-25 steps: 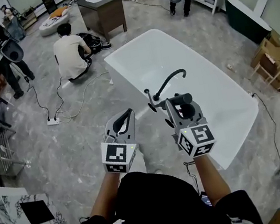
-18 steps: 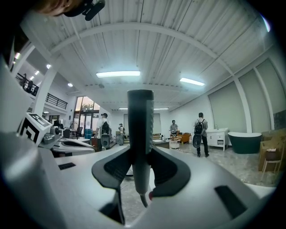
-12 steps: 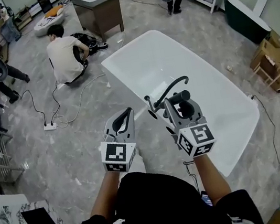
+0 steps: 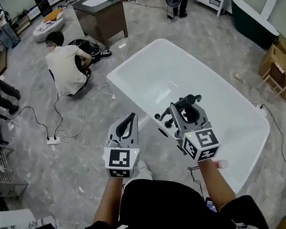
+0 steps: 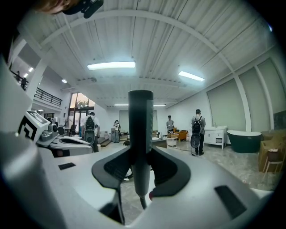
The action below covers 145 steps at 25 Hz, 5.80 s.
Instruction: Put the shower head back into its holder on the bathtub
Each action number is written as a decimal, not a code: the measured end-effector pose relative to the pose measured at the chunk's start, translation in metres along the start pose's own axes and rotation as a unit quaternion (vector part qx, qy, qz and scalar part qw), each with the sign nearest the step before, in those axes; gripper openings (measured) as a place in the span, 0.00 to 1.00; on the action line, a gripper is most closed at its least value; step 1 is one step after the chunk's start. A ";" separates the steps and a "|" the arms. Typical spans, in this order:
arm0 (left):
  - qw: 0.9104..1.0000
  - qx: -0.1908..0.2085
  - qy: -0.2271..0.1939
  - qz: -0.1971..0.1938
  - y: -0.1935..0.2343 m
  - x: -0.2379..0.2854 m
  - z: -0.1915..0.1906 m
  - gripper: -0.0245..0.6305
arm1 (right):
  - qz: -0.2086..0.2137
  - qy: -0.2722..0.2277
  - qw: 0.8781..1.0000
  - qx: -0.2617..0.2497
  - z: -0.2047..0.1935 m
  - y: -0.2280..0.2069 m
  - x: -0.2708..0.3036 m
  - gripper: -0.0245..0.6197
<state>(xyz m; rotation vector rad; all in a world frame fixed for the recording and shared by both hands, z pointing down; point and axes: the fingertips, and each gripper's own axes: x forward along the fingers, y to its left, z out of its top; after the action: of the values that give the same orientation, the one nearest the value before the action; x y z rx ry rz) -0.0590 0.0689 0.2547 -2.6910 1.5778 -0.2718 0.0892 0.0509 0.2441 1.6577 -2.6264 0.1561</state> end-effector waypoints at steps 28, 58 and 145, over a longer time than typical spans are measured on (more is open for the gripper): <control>0.993 -0.051 0.069 -0.084 0.120 0.139 -0.060 0.06 | -0.100 0.091 0.991 0.017 -0.060 -0.042 0.159 0.25; 0.975 -0.083 0.176 -0.110 0.077 0.248 -0.238 0.06 | -0.060 0.270 0.959 0.062 -0.273 -0.109 0.216 0.25; 0.971 -0.087 0.195 -0.106 0.084 0.207 -0.240 0.06 | -0.068 0.296 0.950 0.070 -0.293 -0.084 0.196 0.10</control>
<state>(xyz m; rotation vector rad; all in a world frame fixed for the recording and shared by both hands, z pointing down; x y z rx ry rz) -0.0700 -0.1328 0.5124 -3.0973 1.4473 -0.7403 0.0721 -0.1314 0.5566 1.5115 -2.0835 0.7248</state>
